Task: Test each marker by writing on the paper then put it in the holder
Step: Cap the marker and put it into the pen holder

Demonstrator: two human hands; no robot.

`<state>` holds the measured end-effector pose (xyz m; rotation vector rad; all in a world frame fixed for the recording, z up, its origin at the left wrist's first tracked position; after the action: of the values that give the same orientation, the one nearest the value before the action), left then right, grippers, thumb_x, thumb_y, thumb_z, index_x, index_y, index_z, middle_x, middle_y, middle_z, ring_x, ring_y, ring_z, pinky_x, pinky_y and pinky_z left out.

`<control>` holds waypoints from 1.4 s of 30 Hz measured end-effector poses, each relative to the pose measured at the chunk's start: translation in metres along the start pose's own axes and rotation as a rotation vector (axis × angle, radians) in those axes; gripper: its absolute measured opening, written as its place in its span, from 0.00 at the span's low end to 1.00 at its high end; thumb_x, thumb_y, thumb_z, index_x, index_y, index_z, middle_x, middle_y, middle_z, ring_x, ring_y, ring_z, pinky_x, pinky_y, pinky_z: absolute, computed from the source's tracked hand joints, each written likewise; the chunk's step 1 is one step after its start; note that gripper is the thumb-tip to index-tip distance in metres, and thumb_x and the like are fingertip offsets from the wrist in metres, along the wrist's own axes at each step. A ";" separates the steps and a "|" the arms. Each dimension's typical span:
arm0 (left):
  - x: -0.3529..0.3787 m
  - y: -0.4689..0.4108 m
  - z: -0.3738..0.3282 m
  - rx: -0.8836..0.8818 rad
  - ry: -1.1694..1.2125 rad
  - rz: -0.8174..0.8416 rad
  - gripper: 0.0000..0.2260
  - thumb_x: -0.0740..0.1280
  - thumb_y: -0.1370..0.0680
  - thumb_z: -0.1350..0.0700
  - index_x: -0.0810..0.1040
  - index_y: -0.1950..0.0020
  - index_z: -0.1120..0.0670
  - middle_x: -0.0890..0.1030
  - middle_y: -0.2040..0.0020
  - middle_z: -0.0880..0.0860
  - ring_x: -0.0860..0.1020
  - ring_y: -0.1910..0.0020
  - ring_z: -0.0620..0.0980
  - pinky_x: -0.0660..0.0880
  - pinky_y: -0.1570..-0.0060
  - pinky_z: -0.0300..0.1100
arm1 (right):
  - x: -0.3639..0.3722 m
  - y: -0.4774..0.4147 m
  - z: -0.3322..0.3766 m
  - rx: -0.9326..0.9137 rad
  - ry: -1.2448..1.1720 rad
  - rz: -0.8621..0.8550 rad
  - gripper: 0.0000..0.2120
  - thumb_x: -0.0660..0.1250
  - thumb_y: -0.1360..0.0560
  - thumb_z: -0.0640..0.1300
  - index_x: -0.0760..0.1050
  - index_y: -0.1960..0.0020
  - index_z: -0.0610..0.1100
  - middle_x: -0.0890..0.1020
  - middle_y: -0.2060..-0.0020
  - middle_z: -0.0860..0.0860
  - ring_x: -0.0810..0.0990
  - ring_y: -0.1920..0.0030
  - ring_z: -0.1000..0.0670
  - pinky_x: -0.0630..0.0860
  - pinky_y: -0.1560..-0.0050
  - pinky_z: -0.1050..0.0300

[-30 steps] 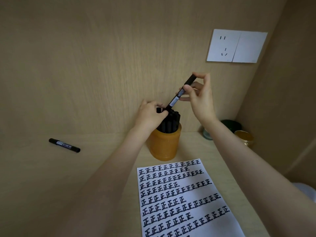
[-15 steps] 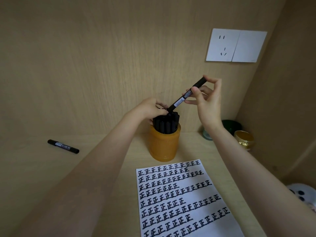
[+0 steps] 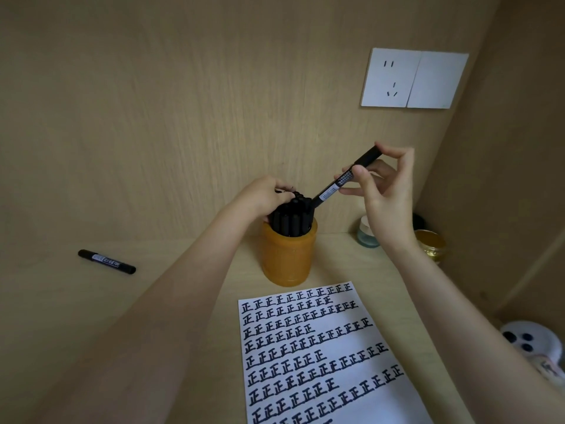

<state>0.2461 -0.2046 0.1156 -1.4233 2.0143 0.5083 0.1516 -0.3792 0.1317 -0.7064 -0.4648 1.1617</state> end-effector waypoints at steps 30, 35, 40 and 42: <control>0.018 0.012 0.004 0.010 -0.242 -0.199 0.29 0.65 0.32 0.31 0.69 0.41 0.49 0.77 0.44 0.49 0.77 0.49 0.50 0.76 0.53 0.47 | 0.005 0.026 -0.009 0.093 0.025 0.034 0.15 0.64 0.21 0.37 0.63 0.39 0.45 0.82 0.54 0.40 0.84 0.52 0.47 0.83 0.55 0.49; 0.018 0.017 0.006 0.023 -0.076 -0.124 0.36 0.61 0.30 0.30 0.61 0.27 0.47 0.69 0.29 0.51 0.71 0.34 0.53 0.73 0.40 0.53 | 0.012 0.025 -0.012 0.087 0.037 0.059 0.14 0.64 0.21 0.37 0.63 0.39 0.46 0.82 0.53 0.41 0.84 0.52 0.48 0.83 0.55 0.50; 0.014 0.024 0.009 0.057 -0.067 -0.080 0.37 0.69 0.30 0.38 0.60 0.26 0.51 0.68 0.28 0.52 0.69 0.32 0.52 0.69 0.36 0.47 | 0.016 0.024 -0.015 0.066 0.074 0.101 0.14 0.63 0.21 0.36 0.63 0.41 0.46 0.82 0.54 0.41 0.84 0.53 0.48 0.83 0.55 0.50; 0.014 0.027 0.010 0.067 -0.016 -0.051 0.38 0.72 0.30 0.41 0.61 0.26 0.51 0.68 0.29 0.52 0.69 0.33 0.51 0.69 0.40 0.42 | 0.015 0.022 -0.015 0.047 0.099 0.092 0.14 0.63 0.21 0.36 0.62 0.41 0.46 0.82 0.55 0.41 0.84 0.54 0.49 0.83 0.54 0.51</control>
<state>0.2205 -0.1990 0.0981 -1.4219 1.9591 0.4255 0.1519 -0.3636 0.1048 -0.7474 -0.3235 1.2135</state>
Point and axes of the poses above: each hand's wrist, its own y-axis away from the middle knuckle, its own x-axis out of the palm, z = x × y, the point moved 3 cm from there along -y, towards the middle knuckle
